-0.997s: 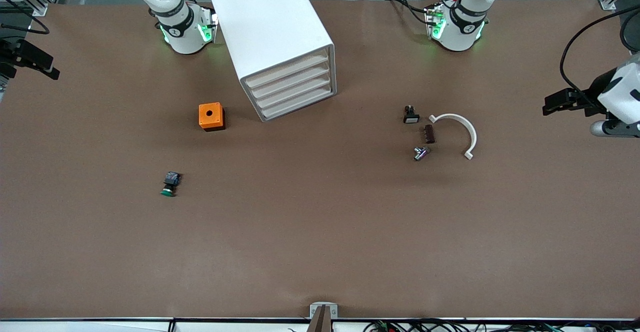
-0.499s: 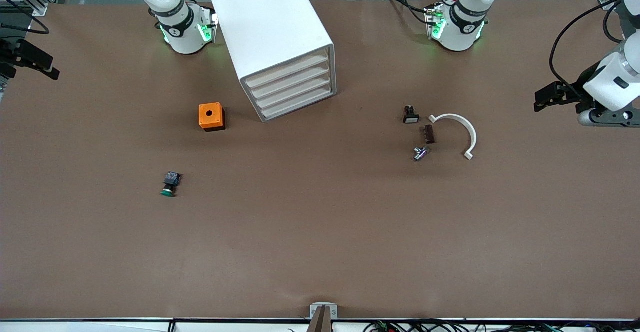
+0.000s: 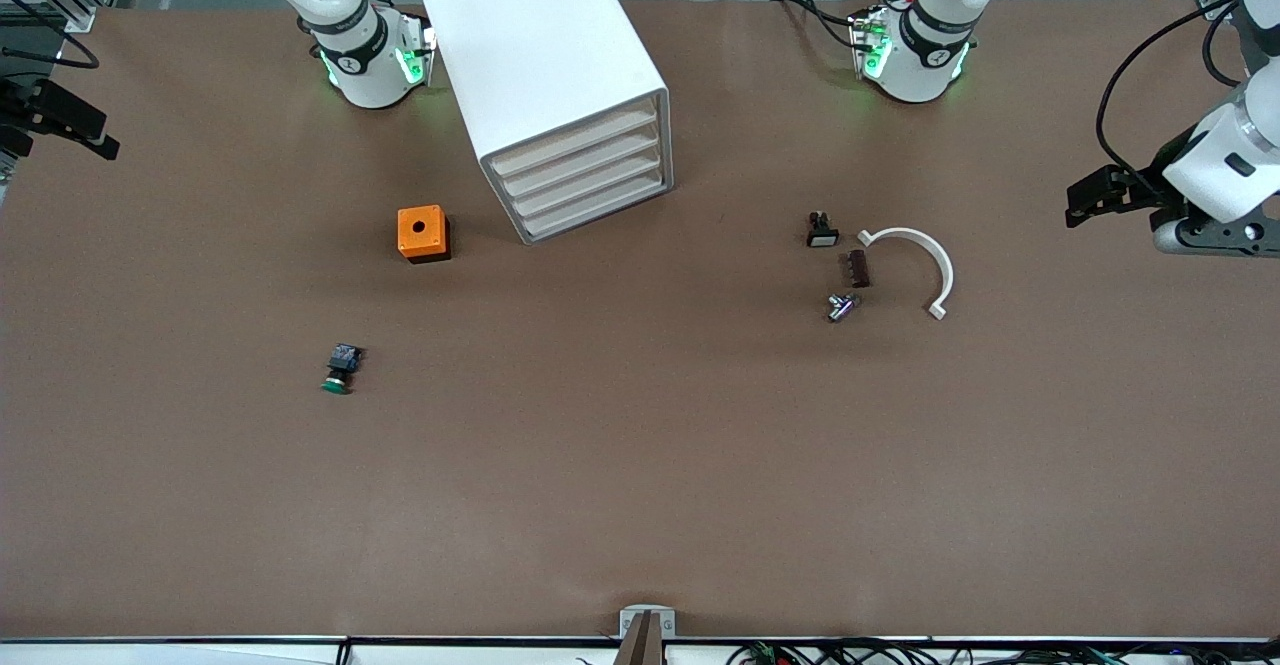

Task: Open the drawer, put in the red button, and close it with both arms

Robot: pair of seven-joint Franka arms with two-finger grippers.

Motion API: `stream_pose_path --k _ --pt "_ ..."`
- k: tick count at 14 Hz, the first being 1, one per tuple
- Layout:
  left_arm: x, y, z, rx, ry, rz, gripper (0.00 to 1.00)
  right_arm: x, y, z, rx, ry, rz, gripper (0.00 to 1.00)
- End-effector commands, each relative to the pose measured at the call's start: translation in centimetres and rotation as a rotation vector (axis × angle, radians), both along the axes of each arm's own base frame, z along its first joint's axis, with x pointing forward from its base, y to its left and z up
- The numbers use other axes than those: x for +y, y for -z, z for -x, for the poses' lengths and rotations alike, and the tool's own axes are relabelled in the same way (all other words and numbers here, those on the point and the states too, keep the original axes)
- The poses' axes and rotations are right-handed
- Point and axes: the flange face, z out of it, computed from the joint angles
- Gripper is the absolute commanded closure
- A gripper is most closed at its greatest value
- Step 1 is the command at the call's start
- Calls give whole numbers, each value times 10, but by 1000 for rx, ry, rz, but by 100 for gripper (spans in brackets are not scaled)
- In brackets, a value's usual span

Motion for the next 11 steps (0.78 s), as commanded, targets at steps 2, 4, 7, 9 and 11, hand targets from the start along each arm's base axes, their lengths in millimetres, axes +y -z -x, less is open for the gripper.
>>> stream_pose_path --k 2,4,7,9,11 --pt "-14 -29 -17 -58 -42 10 0 2 -5 5 -10 7 -2 0" --pt "-21 -48 -22 -88 -33 14 0 2 -5 5 -10 7 -2 0" --pt "-29 -59 -22 -105 -65 22 0 2 -5 5 -8 7 -2 0" --pt "-30 -59 -22 -104 -75 23 0 2 -4 5 -7 7 -2 0" --pt "-28 -50 -27 -91 -79 19 0 3 -4 5 -7 6 -2 0"
